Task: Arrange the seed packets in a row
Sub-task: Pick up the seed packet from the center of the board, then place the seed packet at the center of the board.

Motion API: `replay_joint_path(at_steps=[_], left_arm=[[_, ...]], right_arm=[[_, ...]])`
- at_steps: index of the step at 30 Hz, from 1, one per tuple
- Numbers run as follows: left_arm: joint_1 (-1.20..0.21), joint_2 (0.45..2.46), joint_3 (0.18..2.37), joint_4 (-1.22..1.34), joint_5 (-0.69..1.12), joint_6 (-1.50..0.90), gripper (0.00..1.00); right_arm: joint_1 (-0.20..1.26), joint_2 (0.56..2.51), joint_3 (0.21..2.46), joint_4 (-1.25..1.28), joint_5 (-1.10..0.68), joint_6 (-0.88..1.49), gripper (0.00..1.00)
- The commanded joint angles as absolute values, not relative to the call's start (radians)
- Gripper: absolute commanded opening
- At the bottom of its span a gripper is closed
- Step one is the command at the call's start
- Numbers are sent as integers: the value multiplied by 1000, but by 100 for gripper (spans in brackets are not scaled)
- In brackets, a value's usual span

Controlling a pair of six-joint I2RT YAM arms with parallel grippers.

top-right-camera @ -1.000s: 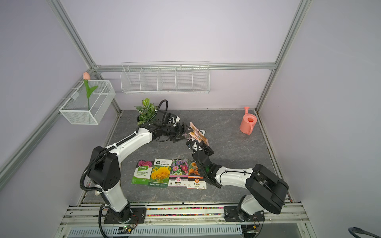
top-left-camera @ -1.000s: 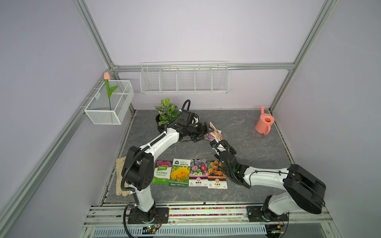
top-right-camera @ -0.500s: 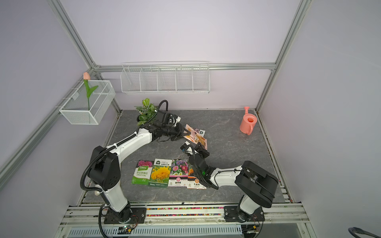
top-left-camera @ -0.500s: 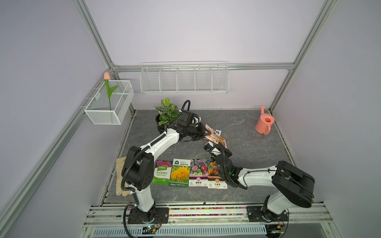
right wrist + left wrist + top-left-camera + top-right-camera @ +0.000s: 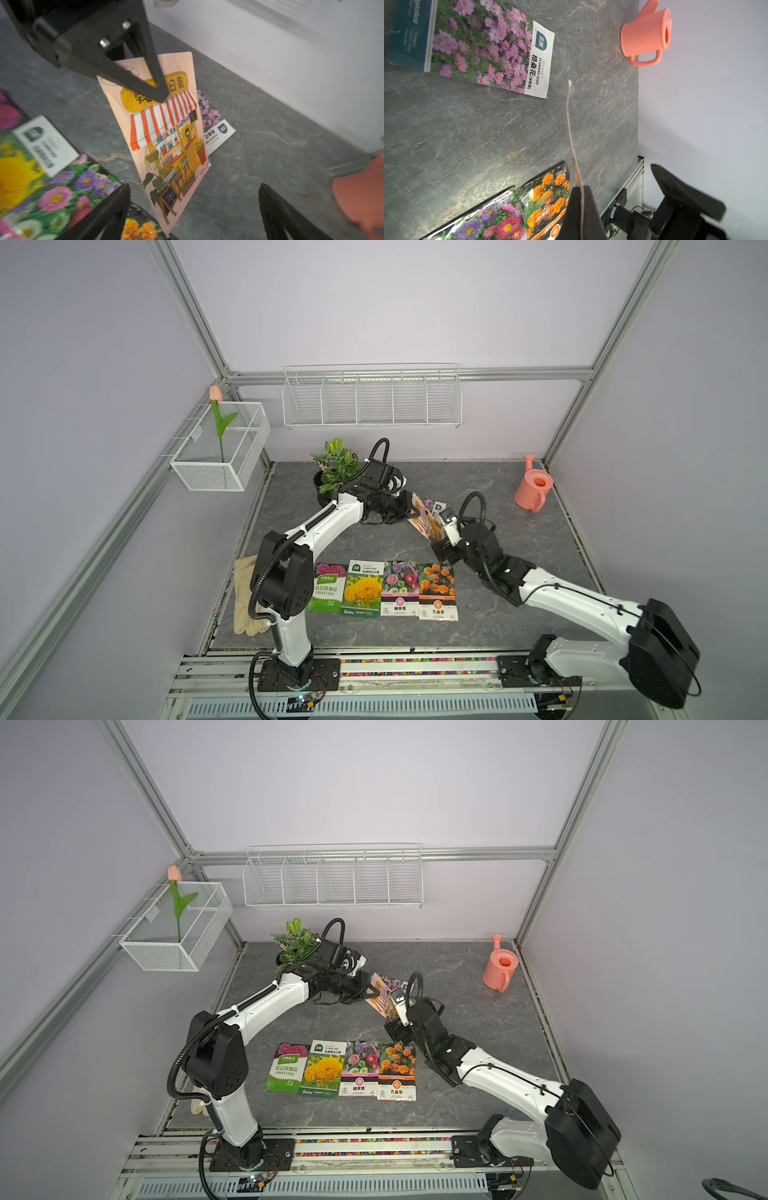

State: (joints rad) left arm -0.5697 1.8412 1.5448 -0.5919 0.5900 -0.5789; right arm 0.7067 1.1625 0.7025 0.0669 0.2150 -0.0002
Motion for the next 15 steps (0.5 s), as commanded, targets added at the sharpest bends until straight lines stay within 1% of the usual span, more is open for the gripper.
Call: replay_joint_path(at_steps=[1, 5, 8, 10, 13, 15], left_arm=[[-570, 1850, 1583, -754, 614, -366, 0], [-576, 1816, 1561, -763, 747, -266, 0], [-587, 1777, 1544, -763, 831, -208, 0], [-592, 1745, 1527, -750, 883, -182, 0], [-600, 1698, 1508, -728, 952, -159, 0], [-607, 1671, 1492, -706, 994, -156, 0]], right_arm=[[631, 1064, 652, -80, -291, 259, 100], [485, 1011, 643, -66, -450, 352, 99], [353, 1028, 608, 37, -626, 454, 99], [293, 1043, 577, 125, -714, 517, 99], [239, 1087, 541, 274, -822, 608, 96], [228, 1115, 535, 334, -858, 639, 95]])
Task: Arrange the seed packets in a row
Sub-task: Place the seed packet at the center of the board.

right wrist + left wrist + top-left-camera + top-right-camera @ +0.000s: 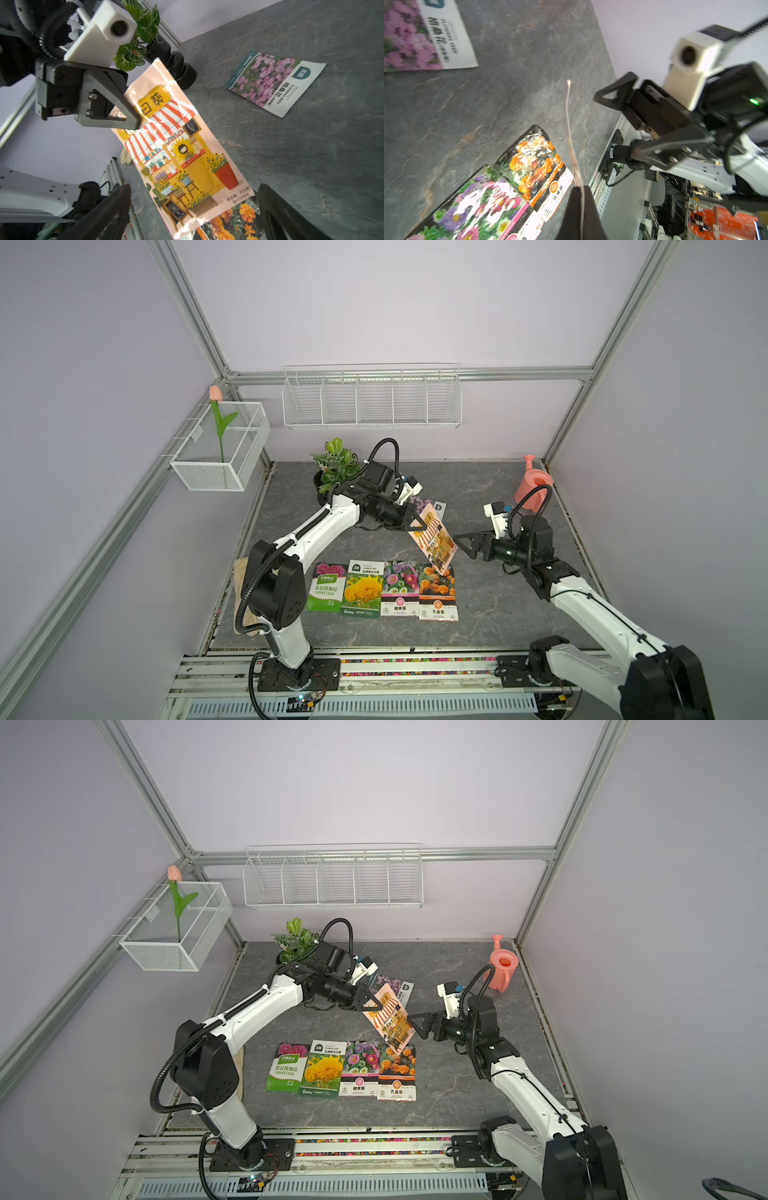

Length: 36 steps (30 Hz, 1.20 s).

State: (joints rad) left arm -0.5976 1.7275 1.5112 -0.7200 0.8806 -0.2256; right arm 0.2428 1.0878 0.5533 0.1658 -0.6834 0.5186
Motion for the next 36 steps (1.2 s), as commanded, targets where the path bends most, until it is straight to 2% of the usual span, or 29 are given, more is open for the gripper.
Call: replay_joint_path(at_steps=[1, 7, 12, 14, 18, 21, 22, 24, 26, 29, 32, 36], left_arm=[[-613, 1663, 1487, -698, 1005, -153, 0], [-630, 1643, 1476, -681, 1020, -157, 0], [-629, 1668, 1508, -694, 983, -170, 0], [-628, 1681, 1528, -691, 957, -191, 0], [-609, 1696, 1568, -696, 934, -217, 0], [-587, 1707, 1601, -702, 910, -246, 0], [-579, 1710, 1610, -706, 884, -258, 5], [-563, 1709, 1613, -706, 811, -292, 43], [-548, 1698, 1595, -692, 735, -327, 58], [-539, 1668, 1559, -683, 587, -370, 67], [-539, 1620, 1488, -628, 507, -423, 68], [-558, 1529, 1306, -438, 480, -529, 69]], right_arm=[[225, 1122, 536, 348, -866, 645, 95], [220, 1168, 514, 544, -944, 755, 91], [237, 1272, 482, 889, -1051, 972, 67], [255, 1310, 481, 952, -1070, 1011, 56], [268, 1328, 477, 970, -1074, 1015, 33], [270, 1298, 479, 896, -1057, 971, 10], [269, 1282, 480, 862, -1046, 951, 7], [268, 1234, 480, 762, -1020, 899, 7], [265, 1176, 480, 648, -985, 842, 7], [257, 1076, 488, 456, -911, 756, 7], [245, 982, 490, 312, -825, 708, 7], [231, 858, 490, 63, -608, 657, 7]])
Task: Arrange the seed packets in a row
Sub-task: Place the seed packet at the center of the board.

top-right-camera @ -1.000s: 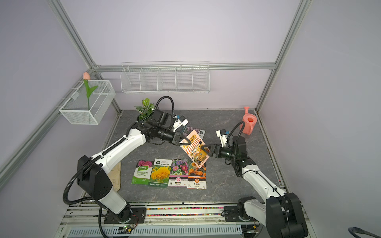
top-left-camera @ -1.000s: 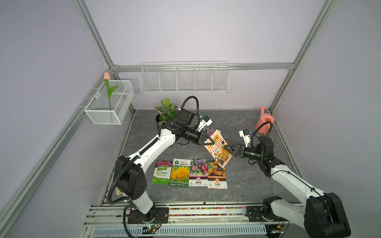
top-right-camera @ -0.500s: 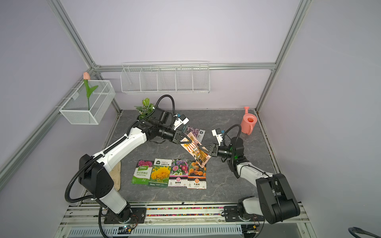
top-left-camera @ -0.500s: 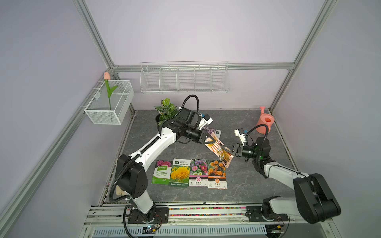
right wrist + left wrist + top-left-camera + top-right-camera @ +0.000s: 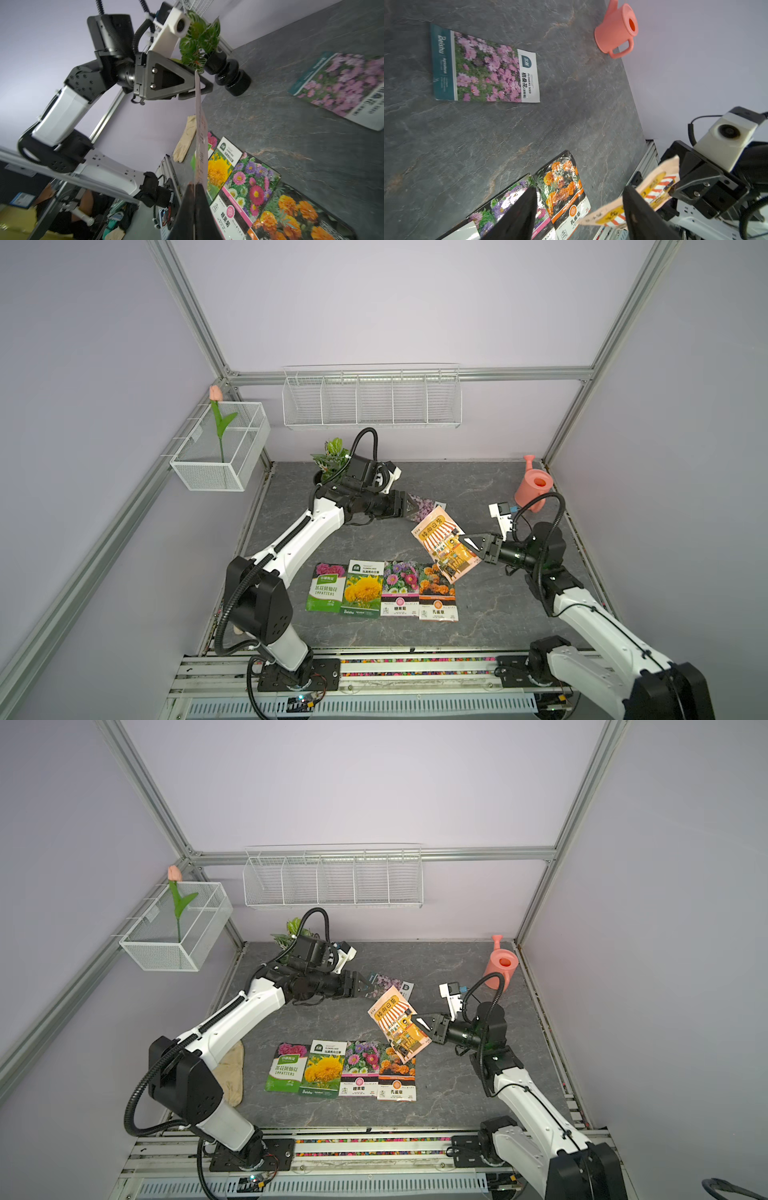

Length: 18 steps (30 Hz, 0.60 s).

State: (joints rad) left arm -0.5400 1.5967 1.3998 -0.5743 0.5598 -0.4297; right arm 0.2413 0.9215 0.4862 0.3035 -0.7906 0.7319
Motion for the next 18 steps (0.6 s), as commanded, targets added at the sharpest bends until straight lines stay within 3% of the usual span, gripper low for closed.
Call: replay_joint_path(at_steps=[1, 10, 18], left_arm=[[-574, 1510, 1263, -383, 473, -549, 69], [-722, 1503, 1142, -197, 379, -631, 69], [-734, 1469, 1106, -161, 368, -658, 68]], right_arm=[[228, 826, 474, 38, -560, 669, 7], [179, 463, 267, -288, -239, 896, 7], [178, 304, 174, -443, -206, 962, 7]])
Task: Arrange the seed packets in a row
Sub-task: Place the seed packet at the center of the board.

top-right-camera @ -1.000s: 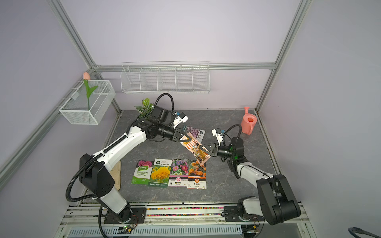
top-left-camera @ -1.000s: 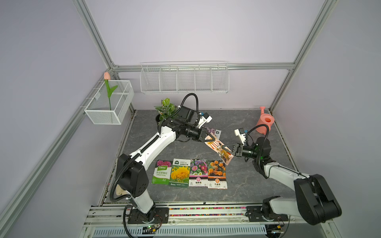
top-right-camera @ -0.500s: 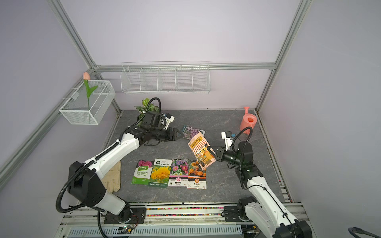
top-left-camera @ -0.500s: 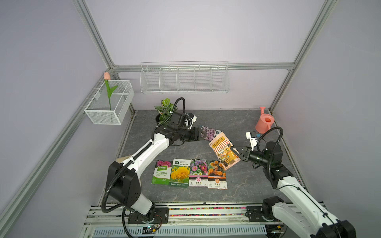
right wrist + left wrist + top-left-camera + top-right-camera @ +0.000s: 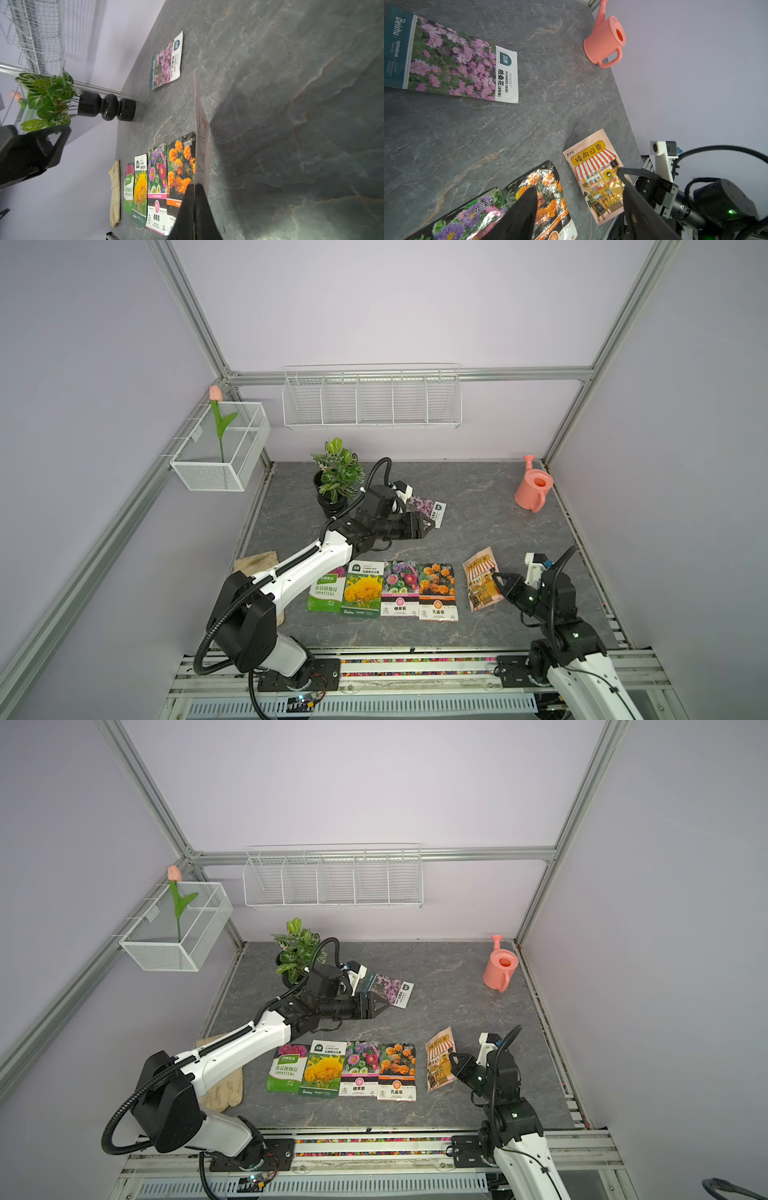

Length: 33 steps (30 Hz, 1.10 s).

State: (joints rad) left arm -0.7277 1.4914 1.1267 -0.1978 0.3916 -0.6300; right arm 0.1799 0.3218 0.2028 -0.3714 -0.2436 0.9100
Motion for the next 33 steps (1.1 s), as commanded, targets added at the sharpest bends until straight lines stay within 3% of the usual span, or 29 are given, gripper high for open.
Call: replay_joint_path(at_steps=[1, 23, 33], left_arm=[[-735, 1462, 1103, -161, 365, -661, 68], [-736, 1387, 1083, -203, 308, -657, 68], [-736, 1388, 1086, -216, 297, -657, 68]], right_arm=[[178, 307, 164, -441, -207, 965, 7], [199, 293, 87, -491, -142, 966, 7], [296, 375, 124, -450, -67, 926, 9]])
